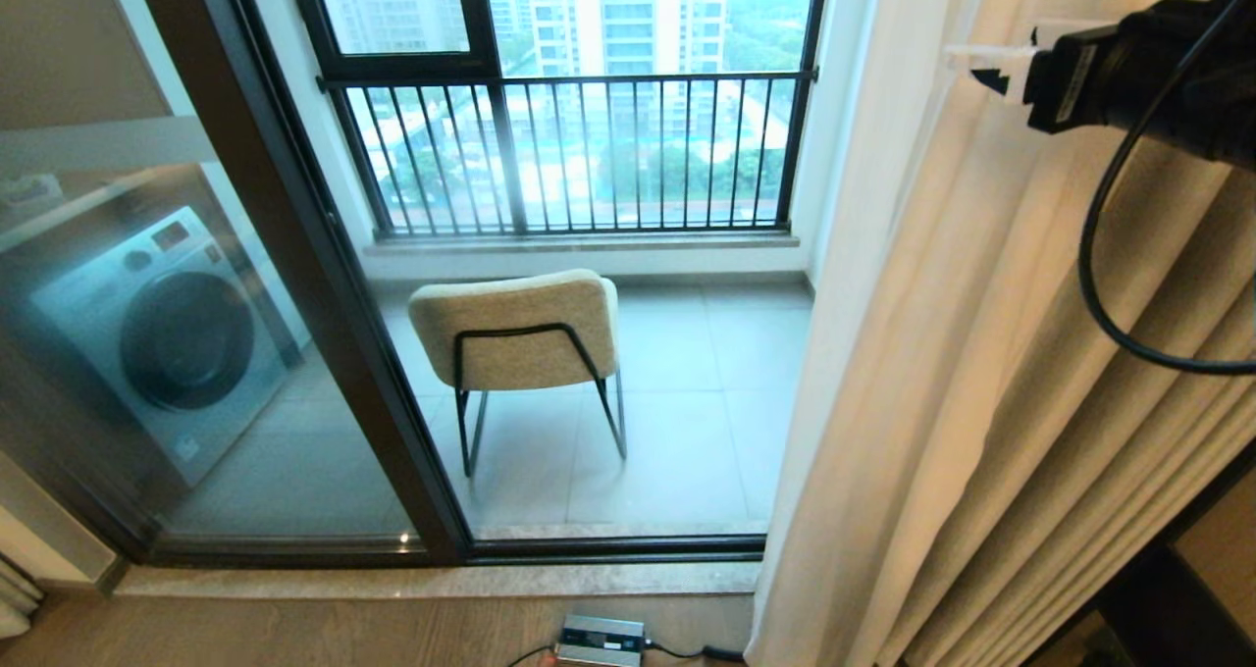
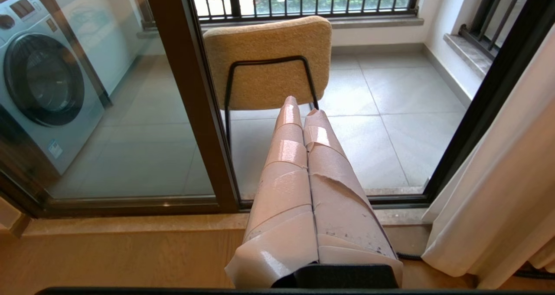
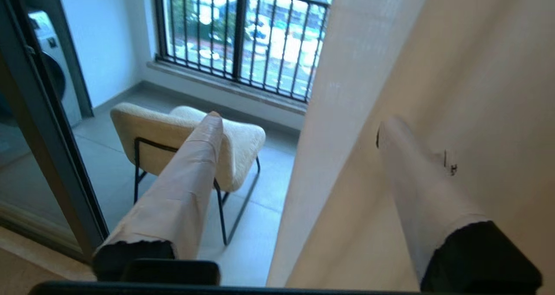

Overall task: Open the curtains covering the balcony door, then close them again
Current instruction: Close the inner curtains on both sides

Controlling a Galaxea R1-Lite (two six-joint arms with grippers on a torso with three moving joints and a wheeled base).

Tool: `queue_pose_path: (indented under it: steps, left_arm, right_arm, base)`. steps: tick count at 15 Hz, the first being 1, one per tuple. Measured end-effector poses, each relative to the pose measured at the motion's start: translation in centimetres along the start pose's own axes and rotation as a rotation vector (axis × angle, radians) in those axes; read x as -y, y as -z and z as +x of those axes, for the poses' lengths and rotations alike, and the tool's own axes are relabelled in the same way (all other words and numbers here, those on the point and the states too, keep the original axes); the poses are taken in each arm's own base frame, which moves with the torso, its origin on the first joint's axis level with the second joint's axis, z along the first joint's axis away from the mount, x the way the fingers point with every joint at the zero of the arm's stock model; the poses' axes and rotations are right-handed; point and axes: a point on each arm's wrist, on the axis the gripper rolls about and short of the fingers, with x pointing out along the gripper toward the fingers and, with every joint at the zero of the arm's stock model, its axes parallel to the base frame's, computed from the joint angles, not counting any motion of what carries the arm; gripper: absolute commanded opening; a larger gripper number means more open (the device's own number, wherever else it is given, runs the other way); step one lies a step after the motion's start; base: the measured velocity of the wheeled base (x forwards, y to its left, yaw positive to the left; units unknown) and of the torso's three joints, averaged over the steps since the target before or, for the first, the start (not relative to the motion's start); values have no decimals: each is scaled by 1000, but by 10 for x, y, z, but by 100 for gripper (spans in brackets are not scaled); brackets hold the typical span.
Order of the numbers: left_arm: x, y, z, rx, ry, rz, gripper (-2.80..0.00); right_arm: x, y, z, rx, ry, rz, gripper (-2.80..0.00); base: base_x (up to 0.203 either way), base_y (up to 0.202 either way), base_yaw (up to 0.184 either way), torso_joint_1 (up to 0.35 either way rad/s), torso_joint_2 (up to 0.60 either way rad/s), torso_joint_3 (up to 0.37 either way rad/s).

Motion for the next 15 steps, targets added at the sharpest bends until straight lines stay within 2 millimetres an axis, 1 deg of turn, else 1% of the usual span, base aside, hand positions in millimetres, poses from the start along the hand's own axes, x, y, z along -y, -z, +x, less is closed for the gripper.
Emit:
queue_pose_path:
  steps: [3, 6, 8, 10, 11, 12, 15]
  left_arm:
    - [0, 0, 0, 0, 0, 0, -280]
    - [0, 0, 0, 0, 0, 0, -280]
    - [0, 0, 0, 0, 0, 0, -280]
    - [0, 0, 0, 0, 0, 0, -280]
    - [0, 0, 0, 0, 0, 0, -280]
    - [0, 0, 0, 0, 0, 0, -280]
    - [0, 0, 0, 0, 0, 0, -280]
  right_arm:
    - [2, -4, -13, -48, 37, 2, 0]
    - [0, -4, -33, -118, 31, 11, 0]
    - [1, -7, -37, -103, 40, 8, 0]
    - [5, -9, -33, -81, 54, 3, 0]
    - [8, -10, -27, -60, 64, 2, 0]
    - [10, -9, -20, -38, 73, 0, 0]
    - [16, -3, 11, 16, 88, -6, 0]
  base:
    - [0, 0, 0, 0, 0, 0]
    - [0, 0, 0, 0, 0, 0]
    - [0, 0, 0, 0, 0, 0]
    - [0, 0, 0, 0, 0, 0]
    - [0, 0, 0, 0, 0, 0]
    - [0, 0, 0, 0, 0, 0]
    - [0, 0, 0, 0, 0, 0]
